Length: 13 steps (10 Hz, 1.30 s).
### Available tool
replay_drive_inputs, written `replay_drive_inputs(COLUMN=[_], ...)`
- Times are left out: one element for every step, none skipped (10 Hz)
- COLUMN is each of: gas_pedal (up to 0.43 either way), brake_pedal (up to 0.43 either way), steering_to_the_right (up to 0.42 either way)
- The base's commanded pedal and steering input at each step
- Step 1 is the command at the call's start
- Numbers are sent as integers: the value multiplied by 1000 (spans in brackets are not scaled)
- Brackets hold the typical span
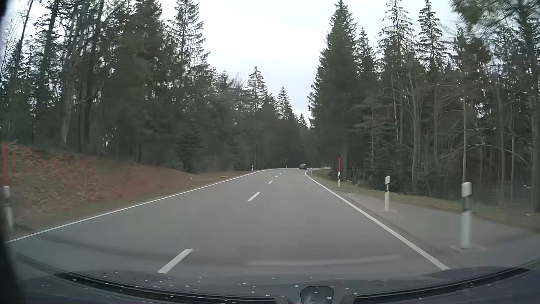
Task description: Follow the waypoints while adhering to traffic rules and regulations
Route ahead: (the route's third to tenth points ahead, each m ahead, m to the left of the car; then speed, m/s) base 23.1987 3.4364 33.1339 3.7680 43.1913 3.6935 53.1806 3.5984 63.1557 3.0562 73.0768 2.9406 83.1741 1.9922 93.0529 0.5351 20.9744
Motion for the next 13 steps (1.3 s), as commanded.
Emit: replay_drive_inputs(gas_pedal=[79,67,67,59,59,47,47,47,47,39,39,28,28], brake_pedal=[0,0,0,0,0,0,0,0,0,0,0,0,0], steering_to_the_right=[-4,-4,-3,-2,-1,0,1,1,1,1,1,2,3])
